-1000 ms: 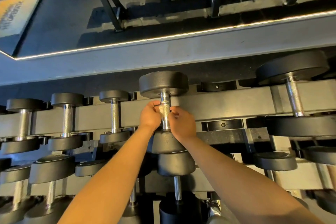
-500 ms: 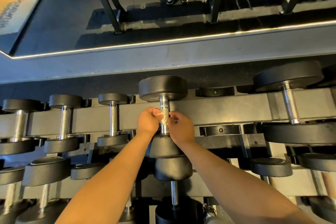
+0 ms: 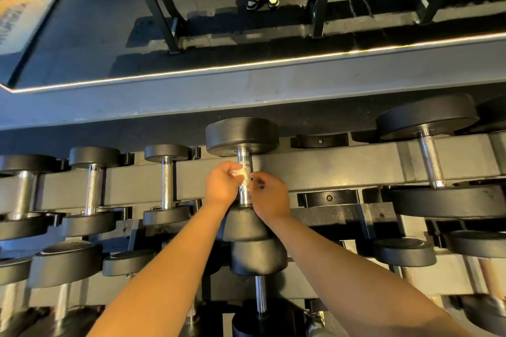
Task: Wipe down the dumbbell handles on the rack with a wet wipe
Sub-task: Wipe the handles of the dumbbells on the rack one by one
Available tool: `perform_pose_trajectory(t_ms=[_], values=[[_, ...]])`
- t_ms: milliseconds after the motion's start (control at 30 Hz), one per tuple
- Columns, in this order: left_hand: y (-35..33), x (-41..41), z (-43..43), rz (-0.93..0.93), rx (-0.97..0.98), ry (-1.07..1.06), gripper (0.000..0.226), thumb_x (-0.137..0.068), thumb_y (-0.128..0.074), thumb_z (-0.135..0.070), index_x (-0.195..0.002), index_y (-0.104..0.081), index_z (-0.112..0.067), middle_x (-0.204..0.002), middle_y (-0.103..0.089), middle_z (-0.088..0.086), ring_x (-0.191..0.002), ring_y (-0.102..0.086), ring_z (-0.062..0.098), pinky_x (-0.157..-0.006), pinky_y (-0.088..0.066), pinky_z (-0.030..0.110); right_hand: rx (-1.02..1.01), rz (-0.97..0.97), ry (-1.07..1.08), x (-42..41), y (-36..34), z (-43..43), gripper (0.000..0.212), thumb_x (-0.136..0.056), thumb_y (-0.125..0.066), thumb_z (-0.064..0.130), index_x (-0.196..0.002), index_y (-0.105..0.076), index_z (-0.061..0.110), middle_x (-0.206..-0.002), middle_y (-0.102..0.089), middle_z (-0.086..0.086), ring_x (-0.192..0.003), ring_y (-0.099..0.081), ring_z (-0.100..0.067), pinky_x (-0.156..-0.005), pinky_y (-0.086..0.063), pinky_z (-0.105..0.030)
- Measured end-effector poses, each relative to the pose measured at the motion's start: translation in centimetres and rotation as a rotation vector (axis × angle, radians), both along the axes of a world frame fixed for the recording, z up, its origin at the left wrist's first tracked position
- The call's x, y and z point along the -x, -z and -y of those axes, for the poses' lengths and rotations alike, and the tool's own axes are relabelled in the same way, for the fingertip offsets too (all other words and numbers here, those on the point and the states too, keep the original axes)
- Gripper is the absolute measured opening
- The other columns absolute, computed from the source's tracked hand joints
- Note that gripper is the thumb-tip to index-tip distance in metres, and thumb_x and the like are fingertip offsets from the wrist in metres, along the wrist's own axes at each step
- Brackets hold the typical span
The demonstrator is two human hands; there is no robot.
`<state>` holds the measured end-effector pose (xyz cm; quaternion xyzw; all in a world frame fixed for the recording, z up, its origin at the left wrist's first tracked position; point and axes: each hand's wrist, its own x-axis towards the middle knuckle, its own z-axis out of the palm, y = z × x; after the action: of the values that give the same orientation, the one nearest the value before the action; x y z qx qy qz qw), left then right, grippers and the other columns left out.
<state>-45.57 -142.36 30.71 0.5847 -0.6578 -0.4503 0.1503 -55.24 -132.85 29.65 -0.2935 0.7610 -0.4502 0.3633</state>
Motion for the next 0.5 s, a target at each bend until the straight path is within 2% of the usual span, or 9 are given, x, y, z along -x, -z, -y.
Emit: perform_pose_trajectory(t_ms=[67, 133, 267, 400, 500], values=[[0.0, 0.0, 0.3, 0.012, 0.015, -0.008, 0.019, -0.091, -0.071, -0.006, -0.101, -0.071, -0.023, -0.097, -0.071, -0.002, -0.09, -0.065, 0.011, -0.083, -0.052, 0.02, -0.004, -0.003, -0.001, 0.0, 0.3, 0.0, 0.021, -0.097, -0.058, 0.023, -0.112, -0.073, 0.023, -0.103, -0.069, 0.007, -0.091, -0.063, -0.005, -0.077, -0.048, -0.015], [-0.1, 0.6, 0.9, -0.024, 0.027, -0.049, 0.017, -0.093, -0.069, -0.009, -0.102, -0.074, -0.022, -0.097, -0.072, -0.006, -0.091, -0.066, 0.008, -0.09, -0.053, 0.026, -0.014, 0.005, 0.004, 0.0, 0.4, 0.1, 0.022, -0.097, -0.058, 0.025, -0.113, -0.072, 0.023, -0.103, -0.069, 0.008, -0.092, -0.063, -0.005, -0.08, -0.05, -0.018], [-0.2, 2.1, 1.3, -0.114, 0.045, -0.138, 0.02, -0.098, -0.064, -0.013, -0.115, -0.074, -0.019, -0.097, -0.07, -0.01, -0.088, -0.062, -0.002, -0.087, -0.049, 0.021, -0.004, 0.03, 0.018, 0.0, 0.5, 0.1, 0.018, -0.096, -0.058, 0.027, -0.108, -0.072, 0.028, -0.1, -0.067, 0.011, -0.09, -0.062, -0.003, -0.076, -0.048, -0.016], [-0.1, 1.4, 0.7, -0.088, 0.005, -0.066, 0.027, -0.097, -0.065, -0.013, -0.122, -0.072, -0.018, -0.112, -0.07, -0.006, -0.103, -0.063, 0.007, -0.094, -0.048, 0.022, -0.005, 0.032, 0.019, 0.1, 0.3, 0.0, 0.016, -0.096, -0.059, 0.026, -0.107, -0.071, 0.028, -0.098, -0.067, 0.011, -0.089, -0.062, -0.003, -0.079, -0.051, -0.02], [-0.1, 0.4, 0.2, -0.034, -0.024, -0.014, 0.028, -0.093, -0.068, -0.007, -0.119, -0.074, -0.016, -0.112, -0.073, -0.002, -0.097, -0.065, 0.009, -0.091, -0.05, 0.022, -0.012, 0.037, 0.027, 0.0, 0.4, 0.1, 0.018, -0.095, -0.06, 0.027, -0.107, -0.073, 0.027, -0.097, -0.068, 0.011, -0.088, -0.063, -0.003, -0.083, -0.056, -0.026]])
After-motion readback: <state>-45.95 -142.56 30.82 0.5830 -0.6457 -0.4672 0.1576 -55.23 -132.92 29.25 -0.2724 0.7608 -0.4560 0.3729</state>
